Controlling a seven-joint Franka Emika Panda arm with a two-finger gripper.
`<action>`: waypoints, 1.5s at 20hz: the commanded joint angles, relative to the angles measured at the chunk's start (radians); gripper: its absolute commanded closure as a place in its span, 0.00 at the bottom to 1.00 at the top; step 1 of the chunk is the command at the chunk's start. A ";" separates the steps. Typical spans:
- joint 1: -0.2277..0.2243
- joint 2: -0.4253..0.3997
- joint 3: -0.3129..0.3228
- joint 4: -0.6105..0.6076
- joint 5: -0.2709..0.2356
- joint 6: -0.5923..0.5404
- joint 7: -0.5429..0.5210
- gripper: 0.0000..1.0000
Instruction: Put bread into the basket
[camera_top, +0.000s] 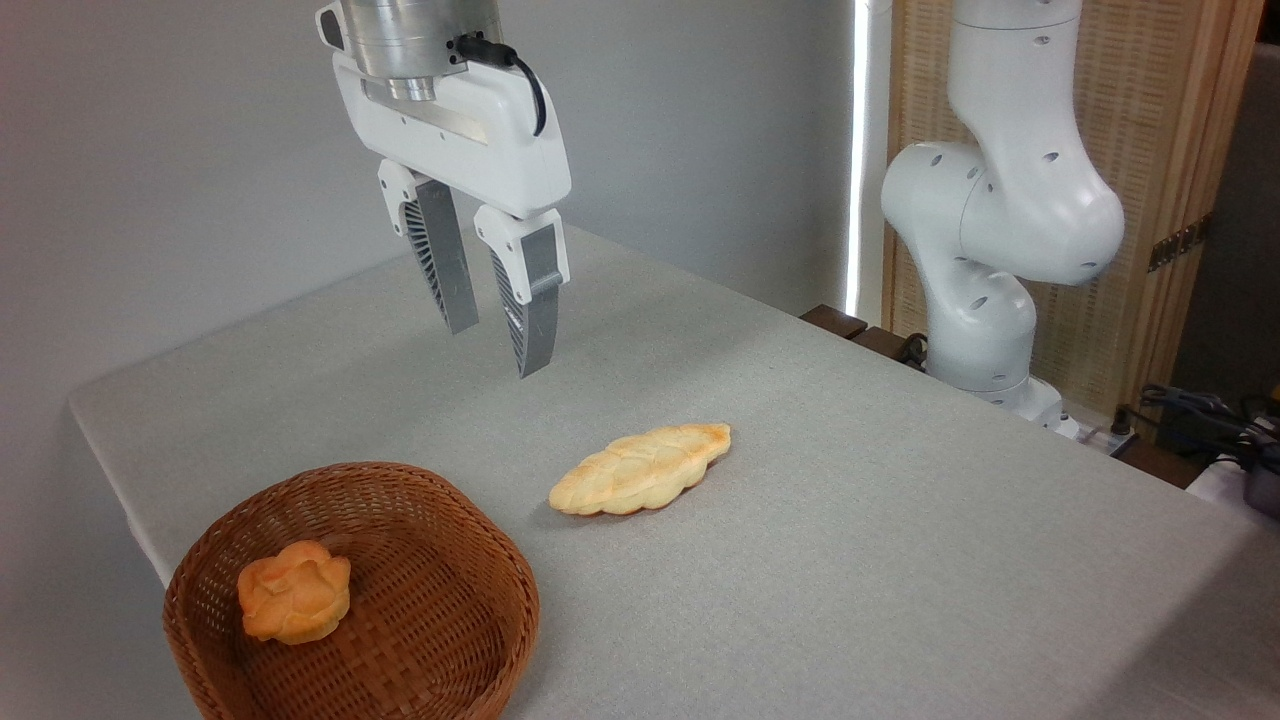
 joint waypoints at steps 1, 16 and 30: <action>-0.006 -0.007 0.001 -0.007 -0.006 0.012 0.008 0.00; -0.014 -0.166 -0.039 -0.326 0.001 0.156 0.045 0.00; -0.015 -0.225 -0.091 -0.705 0.029 0.448 0.080 0.00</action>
